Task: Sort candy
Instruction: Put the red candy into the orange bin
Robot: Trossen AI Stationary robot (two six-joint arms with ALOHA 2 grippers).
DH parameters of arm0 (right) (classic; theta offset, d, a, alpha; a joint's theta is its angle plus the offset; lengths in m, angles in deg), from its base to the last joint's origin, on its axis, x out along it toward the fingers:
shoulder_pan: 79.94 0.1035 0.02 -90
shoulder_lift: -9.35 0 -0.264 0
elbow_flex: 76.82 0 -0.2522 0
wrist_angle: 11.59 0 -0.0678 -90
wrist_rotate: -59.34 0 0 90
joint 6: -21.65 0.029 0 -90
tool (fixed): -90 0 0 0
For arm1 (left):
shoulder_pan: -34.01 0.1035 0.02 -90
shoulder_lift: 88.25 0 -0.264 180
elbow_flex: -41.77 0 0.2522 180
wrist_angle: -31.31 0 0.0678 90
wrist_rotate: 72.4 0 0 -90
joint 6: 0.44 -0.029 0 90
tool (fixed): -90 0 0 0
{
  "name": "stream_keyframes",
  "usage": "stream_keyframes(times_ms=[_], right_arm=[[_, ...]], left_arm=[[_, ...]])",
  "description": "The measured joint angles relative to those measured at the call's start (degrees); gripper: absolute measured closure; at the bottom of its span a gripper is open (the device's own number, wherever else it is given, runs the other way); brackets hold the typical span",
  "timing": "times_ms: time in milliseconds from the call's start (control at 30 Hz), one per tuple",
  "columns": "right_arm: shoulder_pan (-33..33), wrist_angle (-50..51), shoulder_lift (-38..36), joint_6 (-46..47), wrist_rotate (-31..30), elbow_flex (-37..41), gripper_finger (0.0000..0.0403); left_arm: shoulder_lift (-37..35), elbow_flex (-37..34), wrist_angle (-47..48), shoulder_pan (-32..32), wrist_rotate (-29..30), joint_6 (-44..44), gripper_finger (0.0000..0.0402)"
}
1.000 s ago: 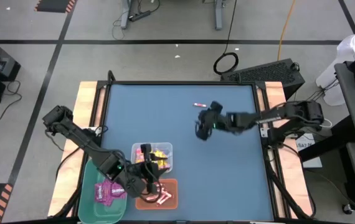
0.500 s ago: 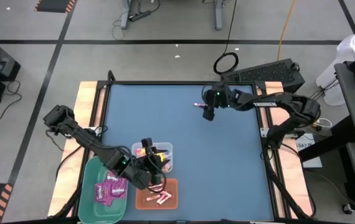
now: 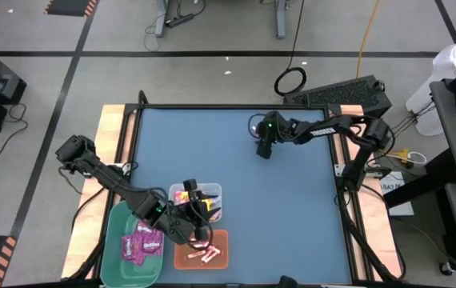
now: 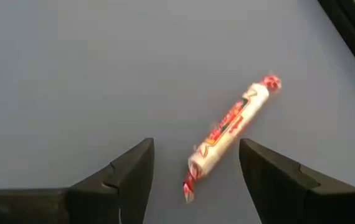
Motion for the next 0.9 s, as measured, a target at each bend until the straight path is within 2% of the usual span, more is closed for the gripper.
stream_keyframes(times_ms=[200,333,433,767,900], right_arm=[[0.15,2.23,-0.07,0.93,-1.12,-0.38,0.0178],[0.48,3.20,-0.13,2.48,-2.99,-0.44,0.0196],[0.48,3.35,-0.13,4.61,-3.05,-0.44,0.0229],[0.49,3.62,-0.13,8.00,-3.62,-0.42,0.0379],[1.54,4.12,-0.22,8.39,-3.97,-0.42,0.0391]], left_arm=[[0.00,0.00,0.04,0.00,-0.78,-0.85,0.0219],[0.00,0.00,0.05,0.00,-1.10,-1.62,0.0219],[0.00,0.00,0.01,0.00,-1.12,-2.49,0.0219],[0.00,0.00,-1.02,0.00,-1.14,-3.10,0.0219],[0.00,0.00,-0.86,0.00,-1.16,-3.13,0.0219]])
